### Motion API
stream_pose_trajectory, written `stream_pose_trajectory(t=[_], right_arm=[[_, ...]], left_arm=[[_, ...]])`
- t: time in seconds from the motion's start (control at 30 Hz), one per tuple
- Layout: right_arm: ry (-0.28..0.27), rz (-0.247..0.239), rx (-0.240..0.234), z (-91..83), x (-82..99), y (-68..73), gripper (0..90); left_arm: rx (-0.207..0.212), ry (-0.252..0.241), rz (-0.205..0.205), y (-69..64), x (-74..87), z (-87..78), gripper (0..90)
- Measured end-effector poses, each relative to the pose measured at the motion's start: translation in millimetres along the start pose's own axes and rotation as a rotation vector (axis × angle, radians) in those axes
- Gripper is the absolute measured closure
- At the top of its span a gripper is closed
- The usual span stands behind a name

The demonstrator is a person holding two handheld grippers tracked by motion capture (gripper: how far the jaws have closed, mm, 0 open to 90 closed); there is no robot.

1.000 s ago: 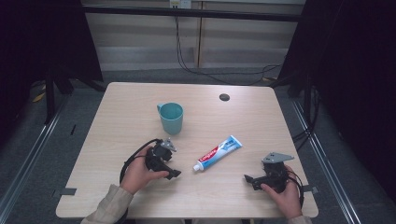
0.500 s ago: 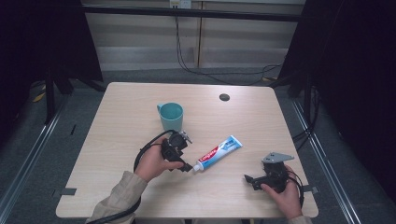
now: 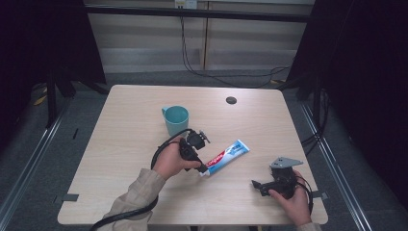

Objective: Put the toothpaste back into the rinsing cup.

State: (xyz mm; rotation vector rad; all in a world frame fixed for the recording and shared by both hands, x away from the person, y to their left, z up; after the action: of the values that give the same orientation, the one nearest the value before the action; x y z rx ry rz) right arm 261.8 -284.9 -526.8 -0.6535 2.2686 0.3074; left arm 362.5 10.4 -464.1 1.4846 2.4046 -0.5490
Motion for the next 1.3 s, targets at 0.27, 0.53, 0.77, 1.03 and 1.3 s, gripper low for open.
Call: stream_pose_trajectory(t=[0.27, 0.53, 0.77, 1.03, 1.3], right_arm=[[0.002, 0.002, 0.0, 0.0, 0.0, 0.1, 0.0], [0.002, 0.002, 0.0, 0.0, -0.1, 0.1, 0.0], [0.003, 0.005, -0.003, 0.1, -0.3, 0.2, 0.0], [0.003, 0.002, -0.003, 0.2, -0.3, 0.0, 0.0], [0.002, 0.001, -0.004, 0.2, -0.3, 0.0, 0.0]], left_arm=[[0.008, 0.012, -0.003, -3.8, -13.7, 5.2, 29.5], [0.008, 0.039, -0.01, -3.9, -24.6, 15.1, 31.7], [0.011, 0.049, -0.016, -4.5, -31.7, 22.4, 32.3], [0.01, 0.073, -0.012, -4.3, -34.9, 27.7, 32.7], [0.005, 0.074, -0.011, -7.7, -38.1, 31.9, 35.7]])
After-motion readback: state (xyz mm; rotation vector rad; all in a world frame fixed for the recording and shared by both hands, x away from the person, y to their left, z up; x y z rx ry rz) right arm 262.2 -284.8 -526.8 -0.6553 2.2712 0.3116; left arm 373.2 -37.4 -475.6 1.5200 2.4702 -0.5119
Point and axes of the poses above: each handheld gripper's, and its own axes: z roughly forward along the jaws, x roughly out of its underside, y roughly to its left, the point moved 2 cm from there along z, roughly forward along the jaws, and after that the axes turned 2 degrees about -y, right-handed, at the moved point
